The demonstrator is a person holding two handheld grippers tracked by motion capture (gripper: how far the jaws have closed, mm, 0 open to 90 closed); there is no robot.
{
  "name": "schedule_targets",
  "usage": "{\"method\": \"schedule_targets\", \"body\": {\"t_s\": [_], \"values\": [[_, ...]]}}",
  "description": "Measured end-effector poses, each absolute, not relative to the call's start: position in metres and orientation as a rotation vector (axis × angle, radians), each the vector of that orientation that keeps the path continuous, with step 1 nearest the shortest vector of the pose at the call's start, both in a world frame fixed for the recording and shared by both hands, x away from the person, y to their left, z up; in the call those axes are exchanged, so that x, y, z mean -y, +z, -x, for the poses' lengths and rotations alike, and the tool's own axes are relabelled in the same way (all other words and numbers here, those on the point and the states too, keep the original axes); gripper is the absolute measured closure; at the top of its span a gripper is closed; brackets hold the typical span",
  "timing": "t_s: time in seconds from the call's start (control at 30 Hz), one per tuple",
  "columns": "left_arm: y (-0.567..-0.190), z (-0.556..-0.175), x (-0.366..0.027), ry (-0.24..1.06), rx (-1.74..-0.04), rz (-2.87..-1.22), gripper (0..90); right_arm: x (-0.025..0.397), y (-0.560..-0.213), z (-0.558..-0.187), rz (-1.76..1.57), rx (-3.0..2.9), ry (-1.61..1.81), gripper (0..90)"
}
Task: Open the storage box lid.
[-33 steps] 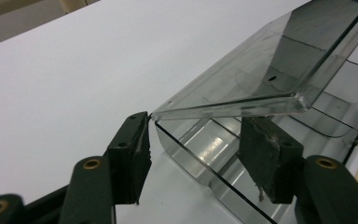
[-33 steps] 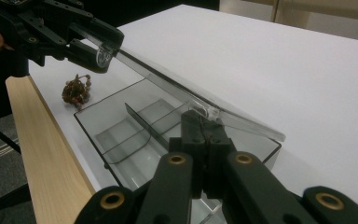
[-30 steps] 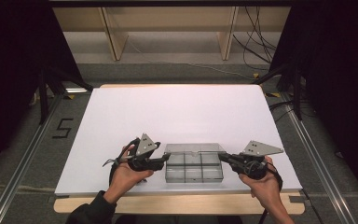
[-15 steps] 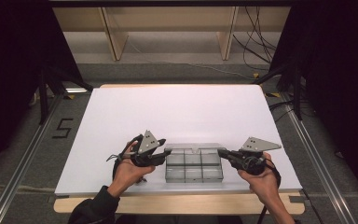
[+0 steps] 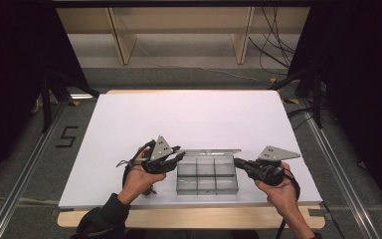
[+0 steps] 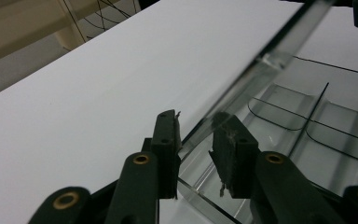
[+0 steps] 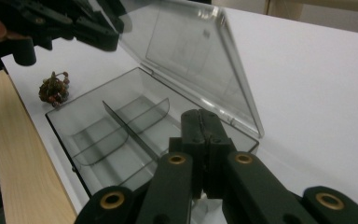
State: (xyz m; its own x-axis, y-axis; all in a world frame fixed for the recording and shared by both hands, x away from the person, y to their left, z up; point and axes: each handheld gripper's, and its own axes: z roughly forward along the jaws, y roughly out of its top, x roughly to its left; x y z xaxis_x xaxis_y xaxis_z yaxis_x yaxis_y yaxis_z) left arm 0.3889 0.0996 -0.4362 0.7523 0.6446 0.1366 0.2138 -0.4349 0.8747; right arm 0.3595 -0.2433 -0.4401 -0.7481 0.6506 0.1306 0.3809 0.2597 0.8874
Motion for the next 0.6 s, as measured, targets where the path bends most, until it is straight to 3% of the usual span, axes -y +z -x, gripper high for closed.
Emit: {"method": "schedule_targets", "body": {"t_s": [0.23, 0.37, 0.53, 0.6], "values": [[-0.433, -0.398, -0.099, 0.557, -0.644, -2.022, 71.6, 0.257, -0.447, -0.350, -0.995, -2.287, 1.409, 86.6], [-0.433, -0.403, -0.098, 0.549, -0.667, -1.997, 72.3, 0.264, -0.453, -0.342, -1.017, -2.306, 1.401, 79.8], [-0.433, -0.410, -0.098, 0.529, -0.687, -1.983, 72.3, 0.267, -0.459, -0.330, -1.060, -2.322, 1.376, 60.4], [-0.434, -0.411, -0.098, 0.512, -0.699, -1.979, 72.2, 0.268, -0.459, -0.329, -1.061, -2.332, 1.376, 57.3]]}}
